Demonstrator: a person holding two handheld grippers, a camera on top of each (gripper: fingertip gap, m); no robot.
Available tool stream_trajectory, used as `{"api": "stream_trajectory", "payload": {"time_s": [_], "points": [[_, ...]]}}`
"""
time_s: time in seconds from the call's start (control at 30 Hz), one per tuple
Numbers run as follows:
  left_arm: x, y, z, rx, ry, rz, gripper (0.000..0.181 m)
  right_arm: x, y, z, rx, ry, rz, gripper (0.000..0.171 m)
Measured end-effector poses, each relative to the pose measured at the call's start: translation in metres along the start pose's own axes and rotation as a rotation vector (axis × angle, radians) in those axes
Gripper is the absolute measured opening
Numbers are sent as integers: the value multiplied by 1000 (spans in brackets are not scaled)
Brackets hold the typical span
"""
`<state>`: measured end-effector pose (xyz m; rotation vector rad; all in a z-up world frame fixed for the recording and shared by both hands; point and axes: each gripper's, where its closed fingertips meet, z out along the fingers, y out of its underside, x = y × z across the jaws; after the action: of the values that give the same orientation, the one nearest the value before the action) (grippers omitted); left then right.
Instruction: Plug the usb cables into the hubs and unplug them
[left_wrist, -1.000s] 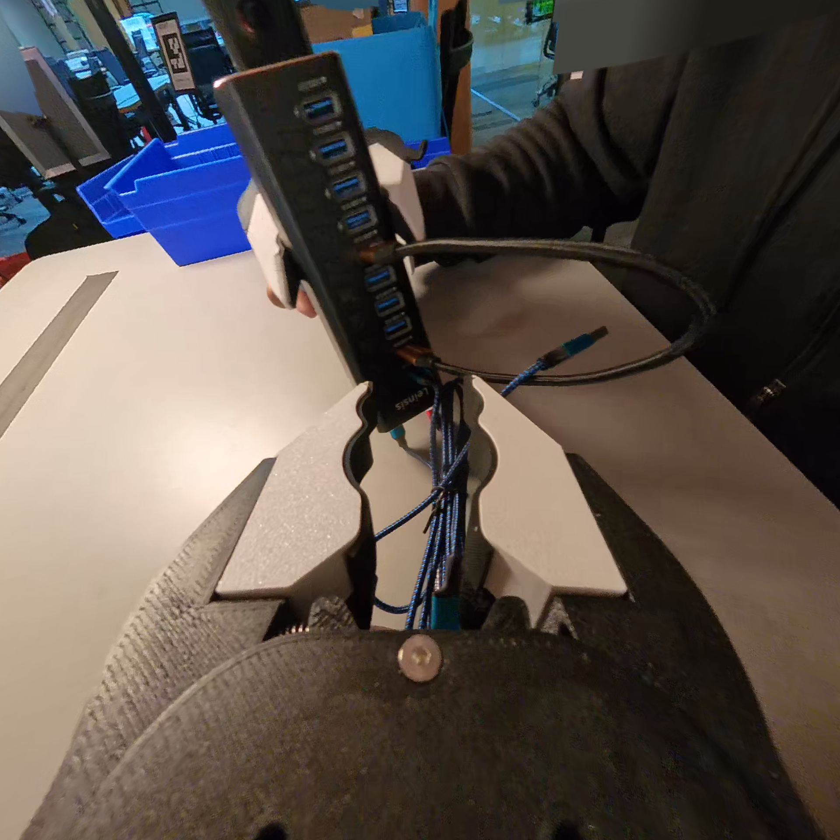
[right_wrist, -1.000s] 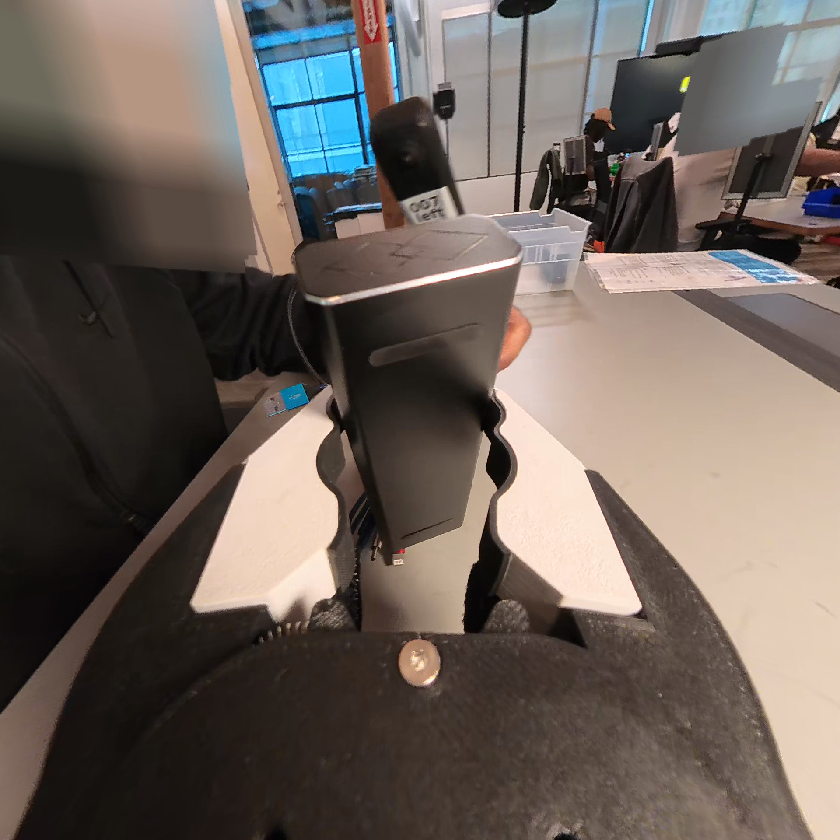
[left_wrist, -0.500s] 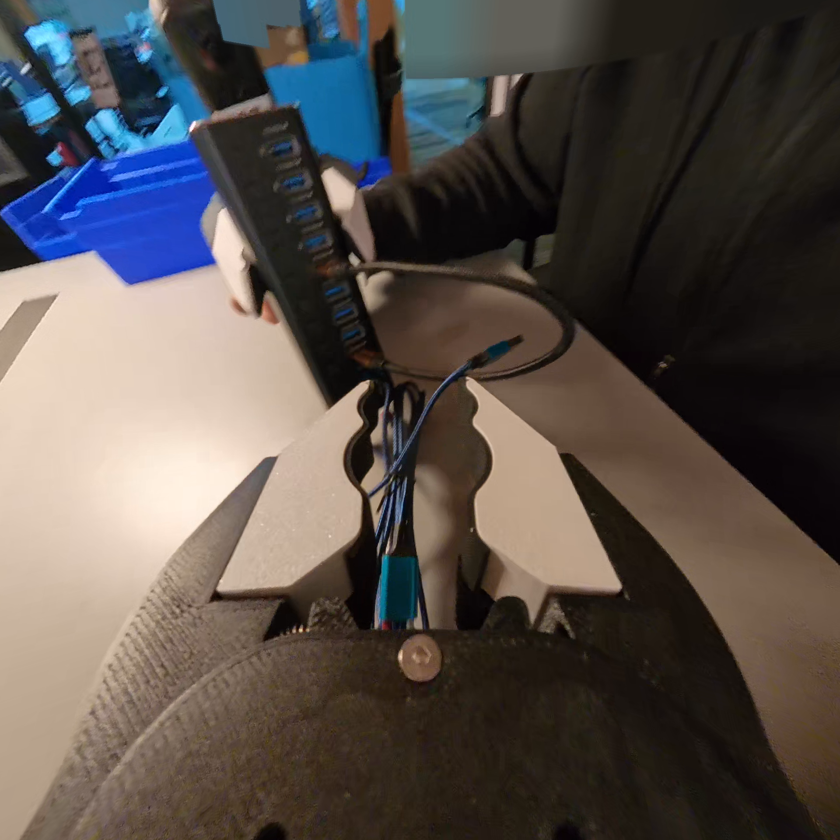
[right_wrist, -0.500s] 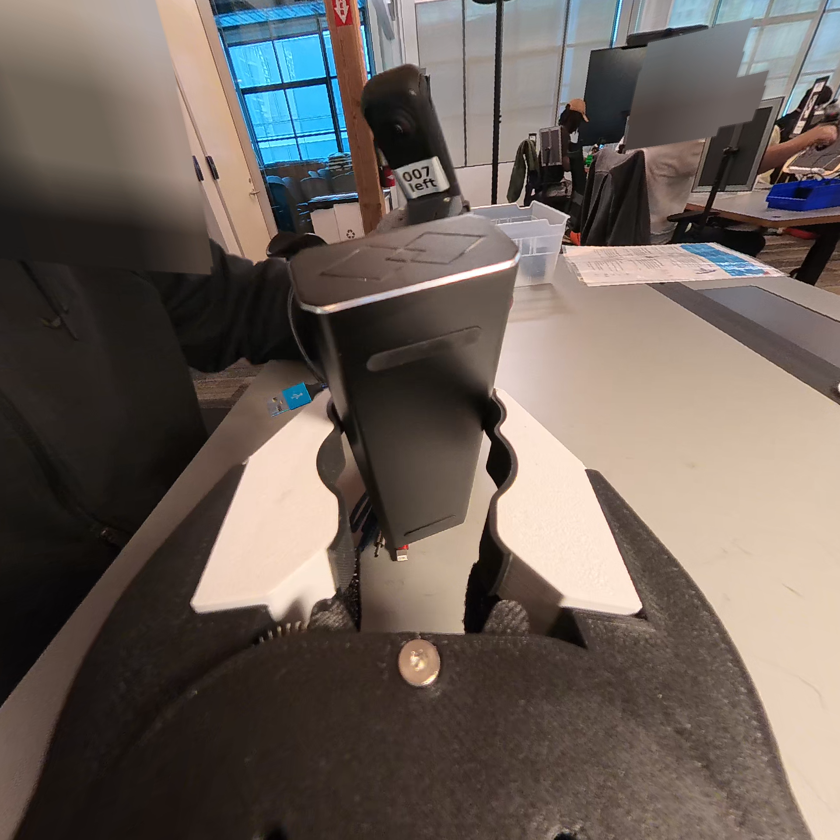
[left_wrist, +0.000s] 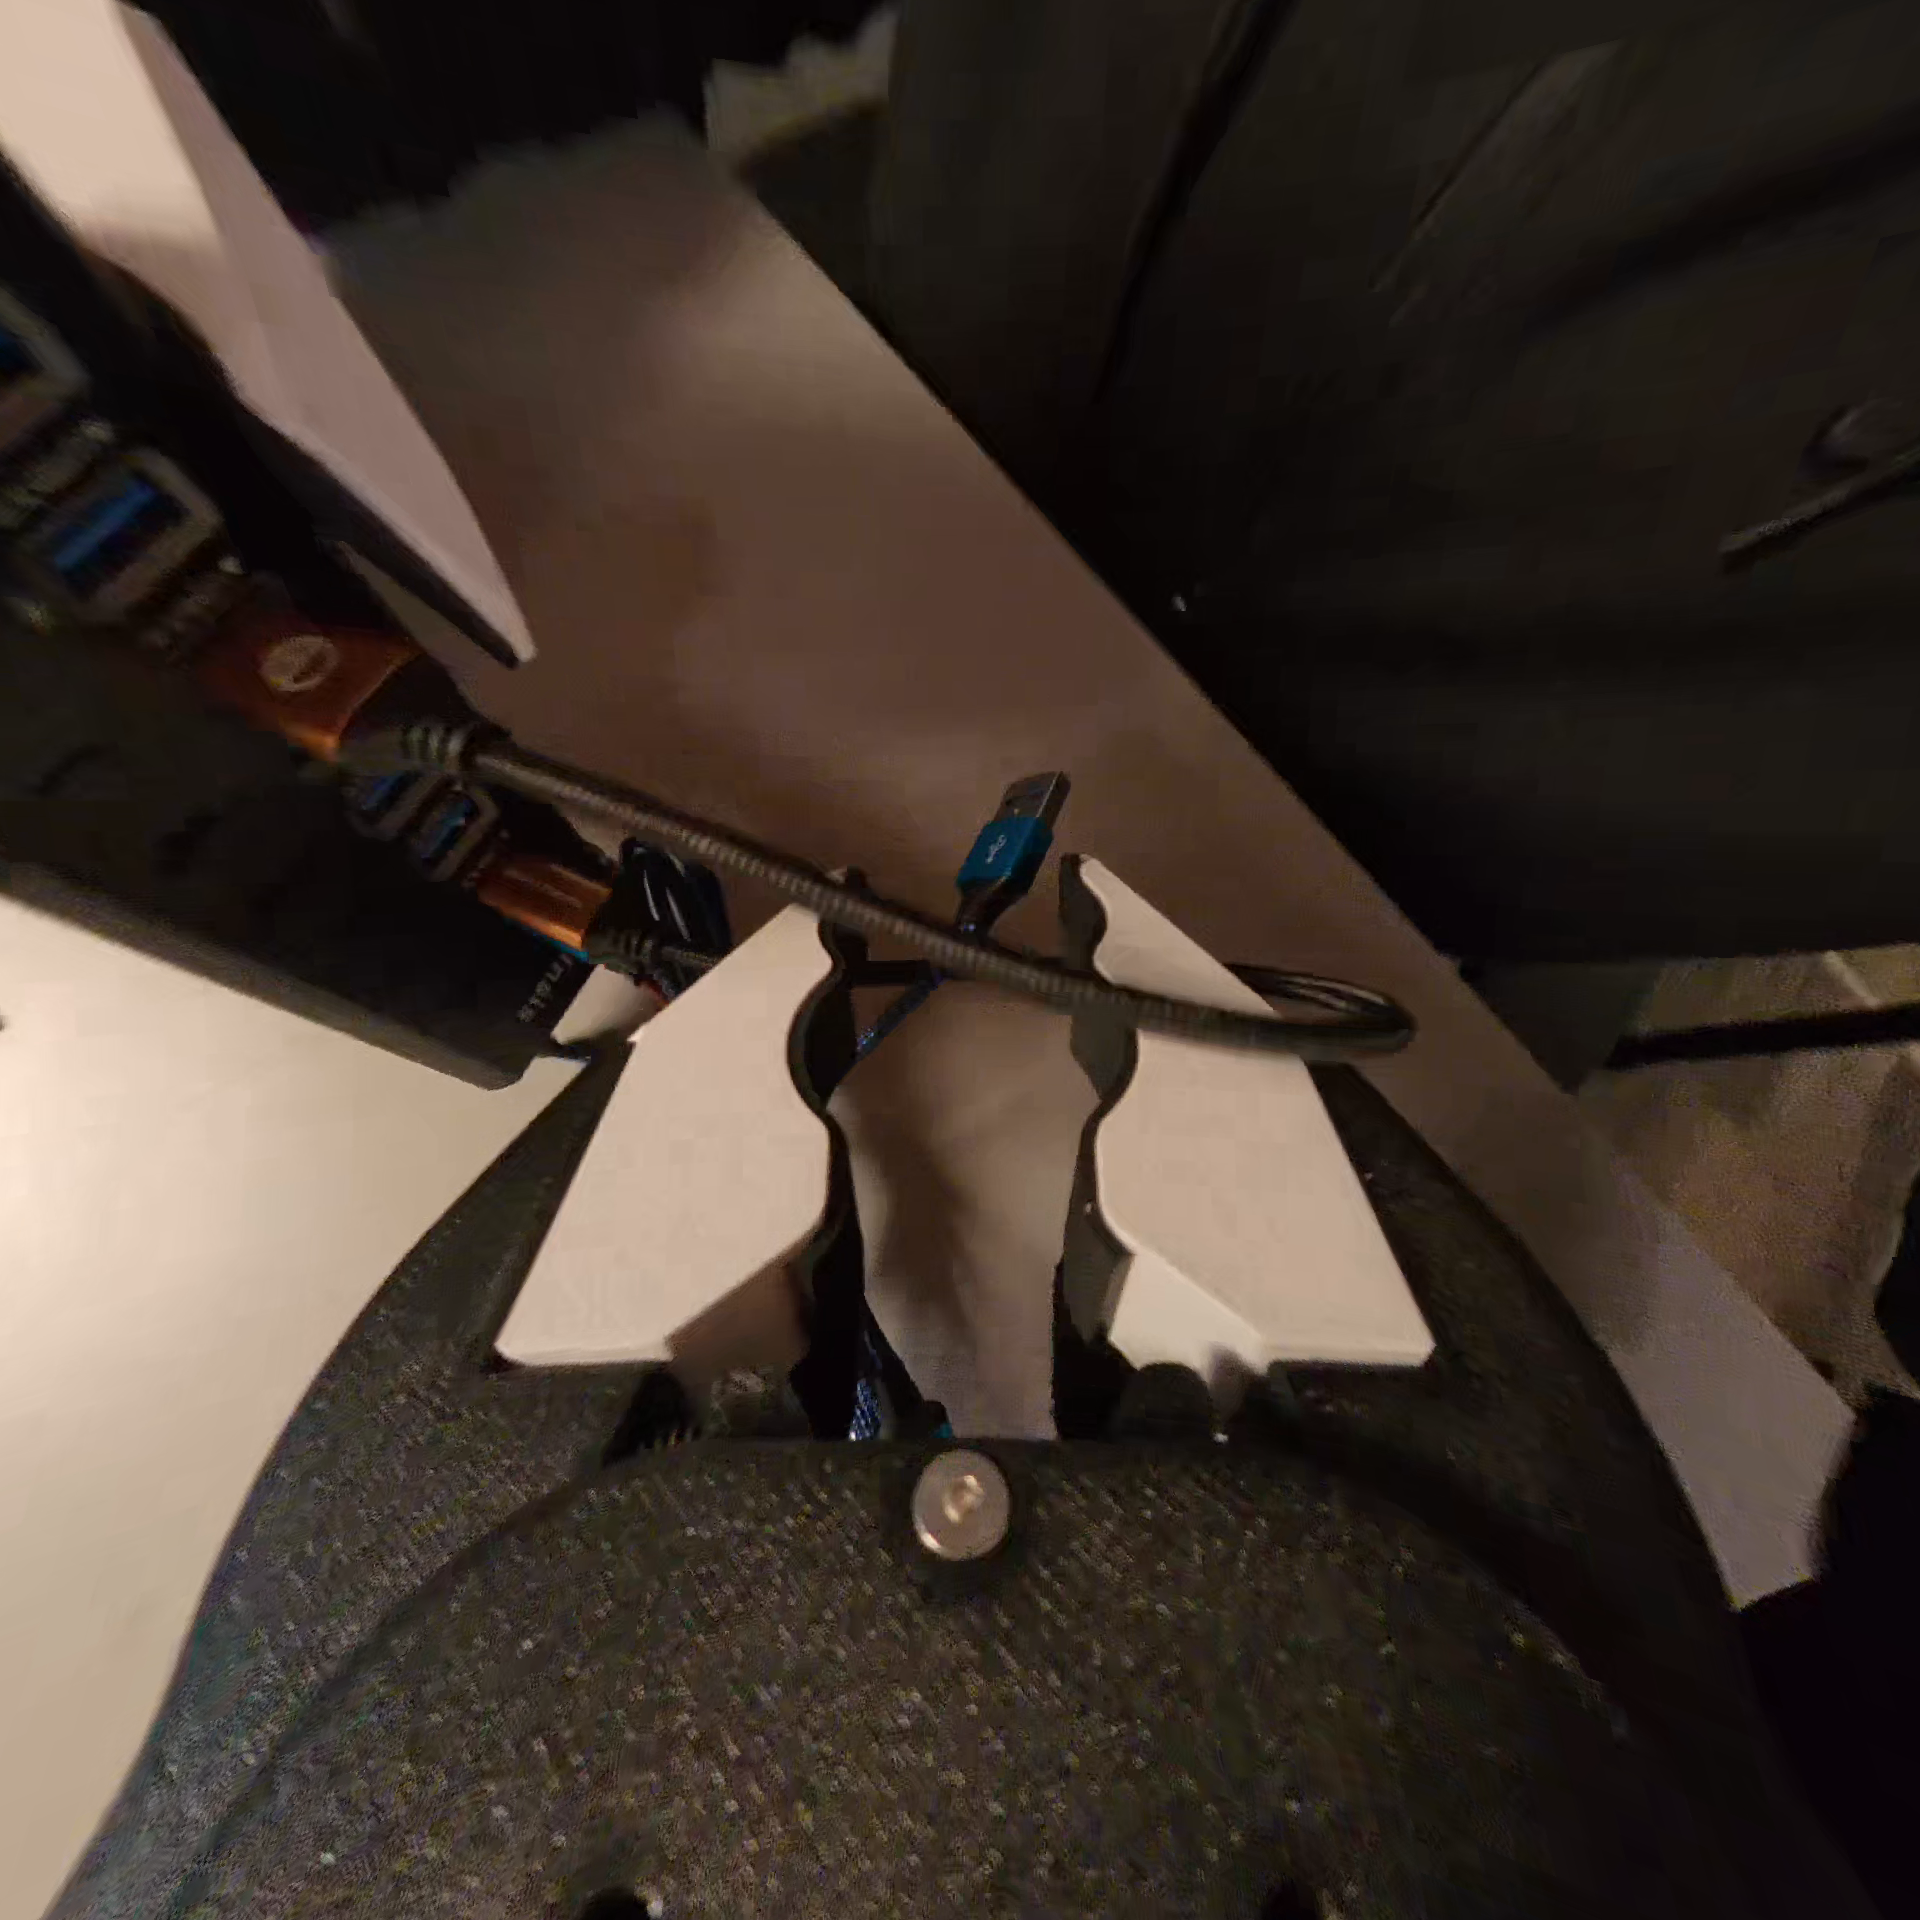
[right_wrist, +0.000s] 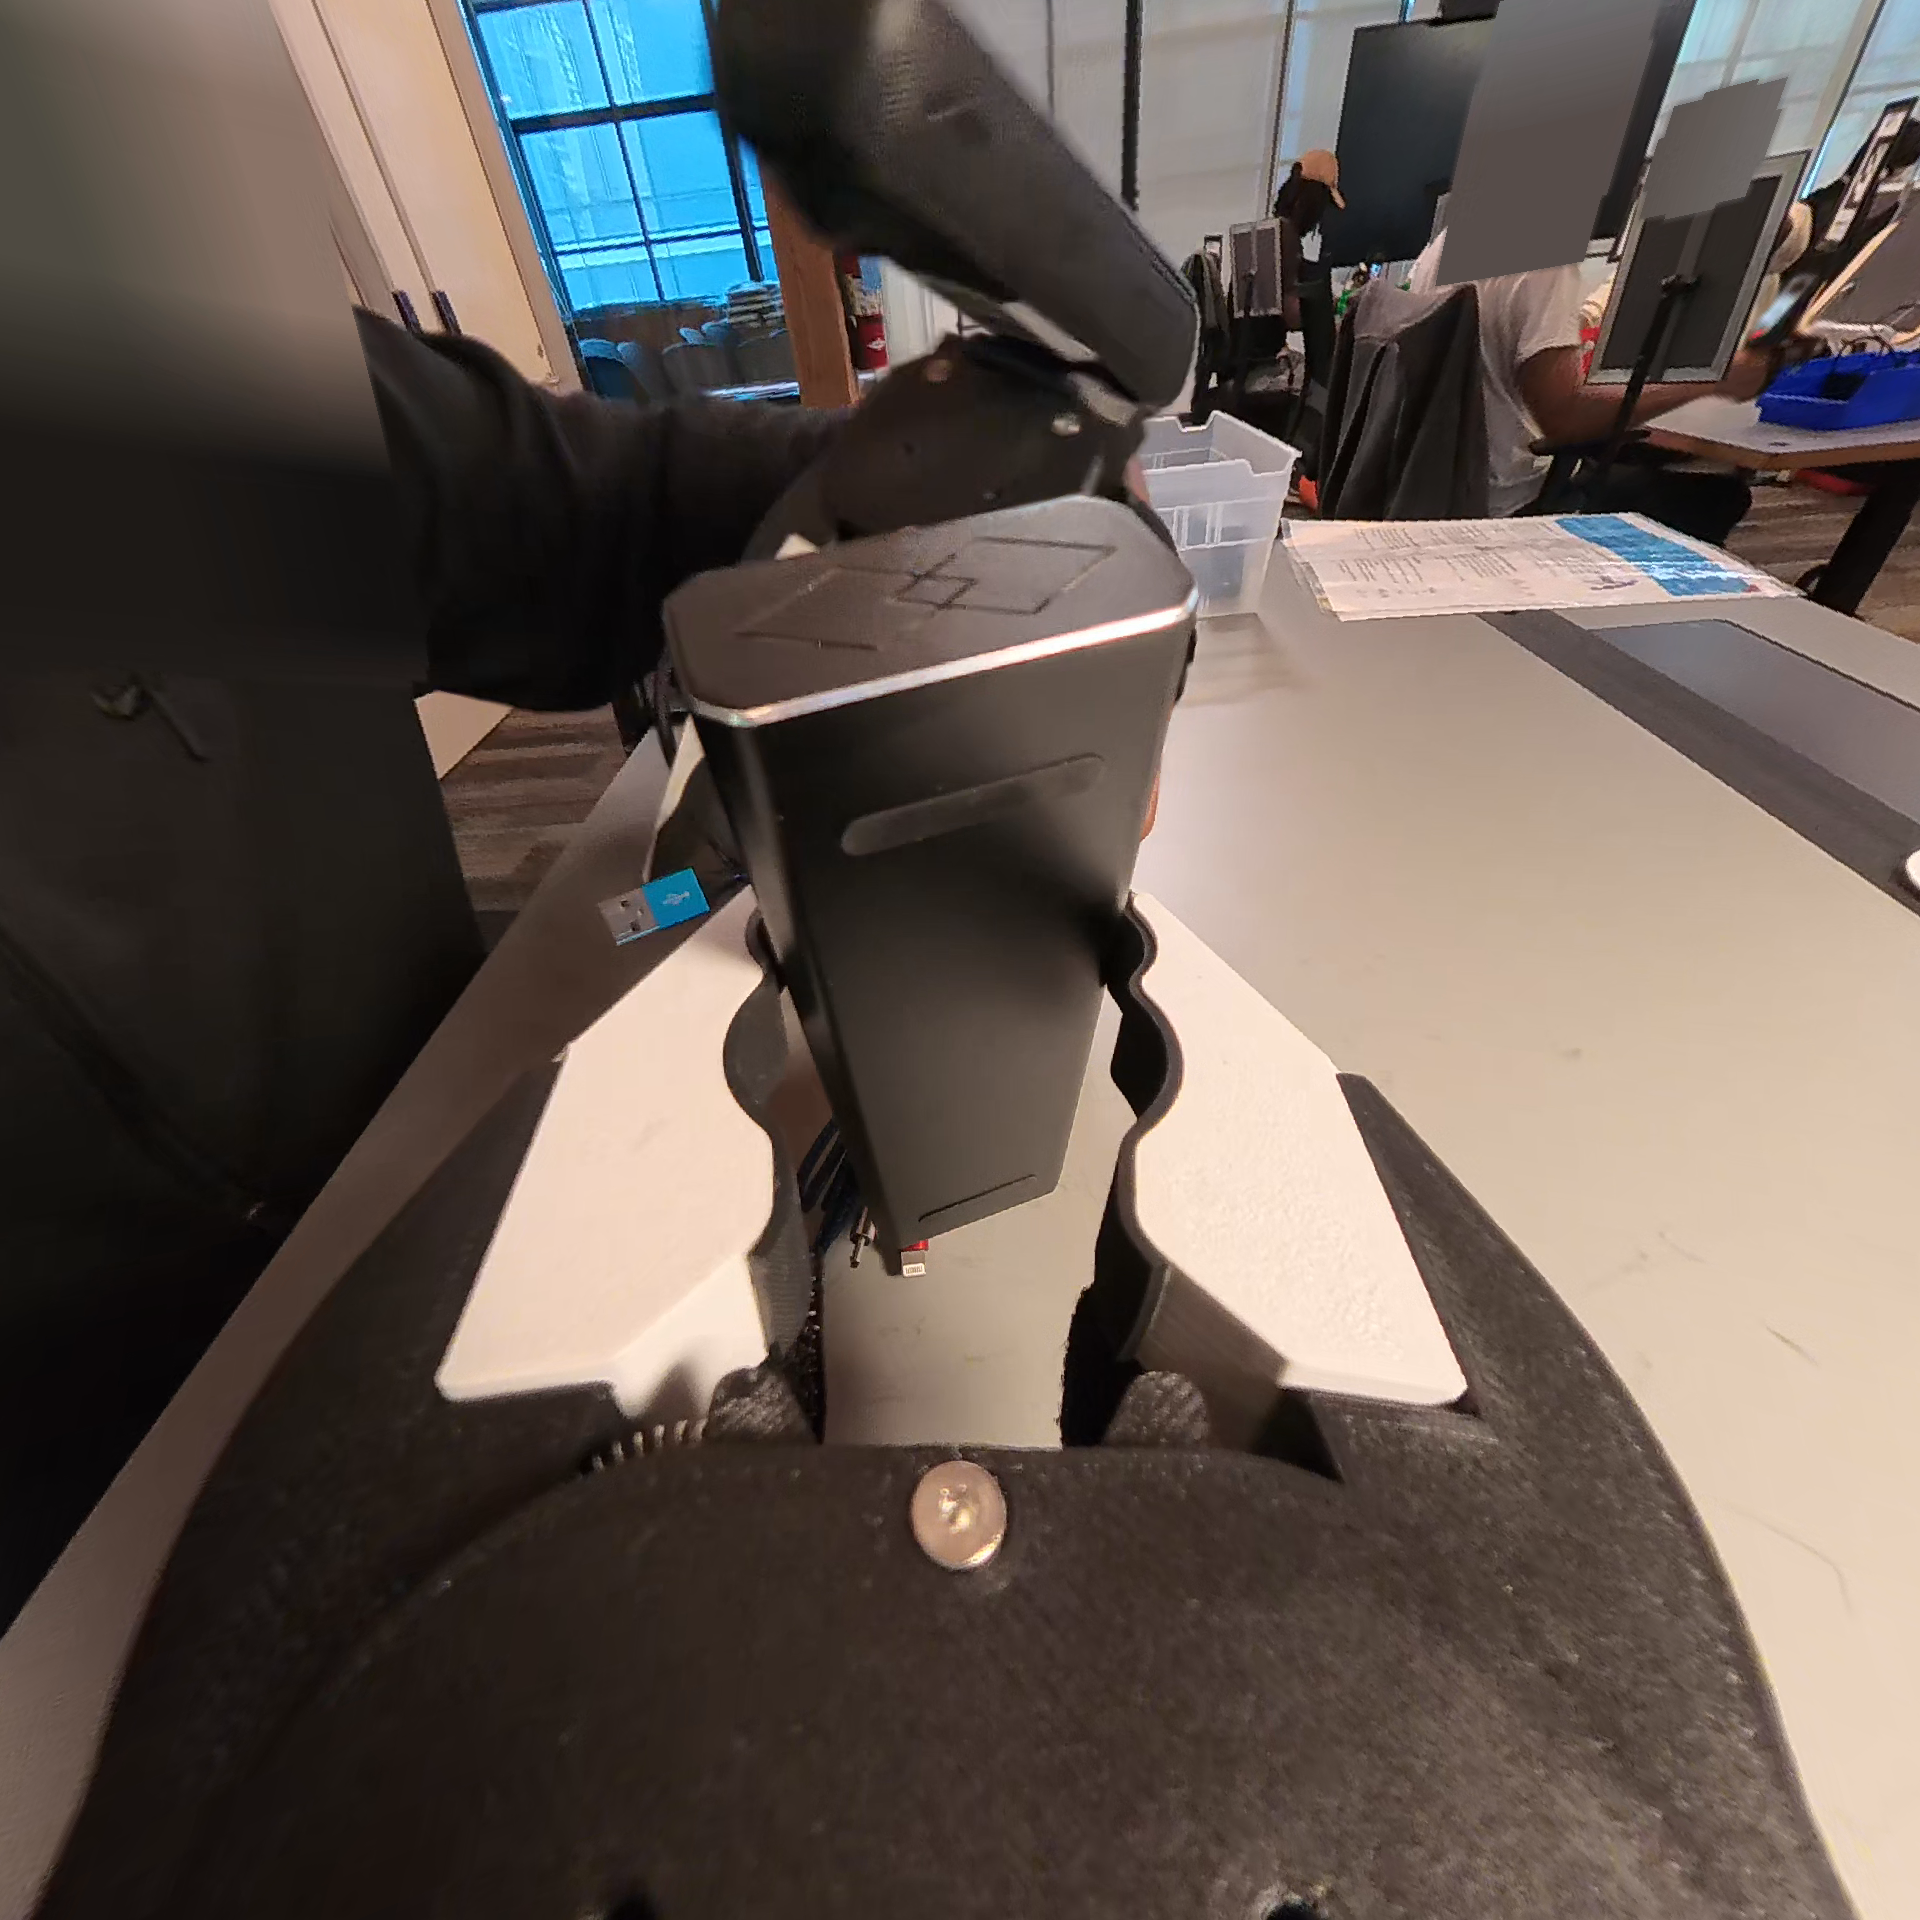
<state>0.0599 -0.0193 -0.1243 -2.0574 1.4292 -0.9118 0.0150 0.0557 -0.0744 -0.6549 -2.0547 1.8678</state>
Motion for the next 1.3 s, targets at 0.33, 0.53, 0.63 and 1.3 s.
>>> {"api": "stream_trajectory", "payload": {"time_s": [0.33, 0.53, 0.63, 1.3], "points": [[10, 6, -5, -176, 95, -76, 32, -4, 1, 0, -10, -5, -22, 61], [13, 11, 7, -204, 155, -136, 15, -7, 3, 1, -10, -4, -32, 61], [10, 6, 7, -136, 114, -107, 14, -9, 3, 1, -4, 2, -39, 61], [-82, -3, -42, 184, -721, -198, 7, 19, -2, -7, 67, 89, 108, 61]]}}
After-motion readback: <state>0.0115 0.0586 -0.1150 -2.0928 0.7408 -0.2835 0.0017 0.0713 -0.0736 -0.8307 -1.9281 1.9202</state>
